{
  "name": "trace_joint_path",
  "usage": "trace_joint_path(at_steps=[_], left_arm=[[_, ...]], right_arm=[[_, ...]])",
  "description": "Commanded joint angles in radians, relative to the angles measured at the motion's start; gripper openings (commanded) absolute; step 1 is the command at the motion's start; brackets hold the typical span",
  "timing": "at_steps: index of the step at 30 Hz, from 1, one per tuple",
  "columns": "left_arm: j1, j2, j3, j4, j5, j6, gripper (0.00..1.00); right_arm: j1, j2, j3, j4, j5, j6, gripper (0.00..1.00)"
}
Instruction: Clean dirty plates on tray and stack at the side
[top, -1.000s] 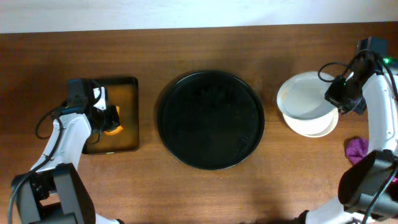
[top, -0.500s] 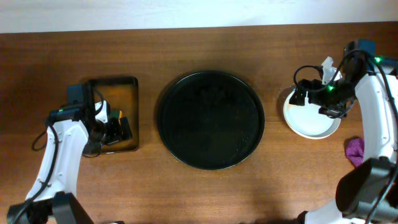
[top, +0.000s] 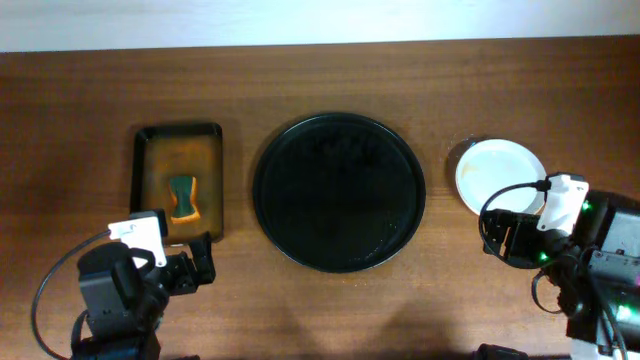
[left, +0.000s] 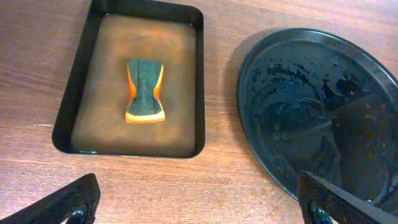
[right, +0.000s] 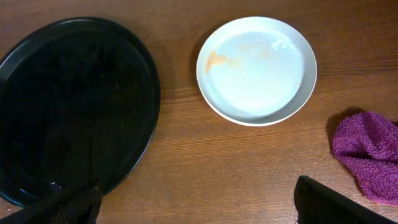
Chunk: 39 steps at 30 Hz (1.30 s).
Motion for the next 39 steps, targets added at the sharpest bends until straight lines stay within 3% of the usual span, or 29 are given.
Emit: trace_joint_path(at_steps=[1, 5, 8, 11, 16, 20, 33, 35, 39], left_arm=[[0.0, -0.002, -0.009, -0.001, 0.013, 0.019, 0.99], [0.0, -0.002, -0.009, -0.001, 0.013, 0.019, 0.99], [0.0, -0.002, -0.009, -0.001, 0.013, 0.019, 0.99], [0.0, -0.002, -0.009, -0.001, 0.013, 0.019, 0.99], [0.0, -0.002, -0.009, -0.001, 0.013, 0.019, 0.99], [0.0, -0.002, -0.009, -0.001, 0.013, 0.02, 0.99], [-0.005, -0.023, -0.01, -0.006, -0.012, 0.02, 0.99], [-0.018, -0.101, -0.06, 0.077, -0.037, 0.021, 0.99], [-0.112, -0.477, -0.494, 0.502, -0.091, 0.02, 0.99]], right_arm=[[0.001, 0.054, -0.013, 0.0, 0.013, -0.009, 0.99], [0.104, -0.027, -0.036, 0.058, 0.032, -0.021, 0.99], [0.272, -0.277, -0.24, 0.412, 0.036, -0.088, 0.98], [0.307, -0.649, -0.653, 0.814, 0.031, -0.087, 0.99], [0.304, -0.836, -1.014, 1.25, 0.036, -0.122, 0.99], [0.305, -0.835, -1.023, 0.996, 0.036, -0.146, 0.99], [0.306, -0.826, -1.023, 1.005, 0.035, -0.147, 0.99], [0.306, -0.826, -1.023, 1.005, 0.035, -0.147, 0.99], [0.306, -0.826, -1.023, 1.005, 0.035, -0.147, 0.99]])
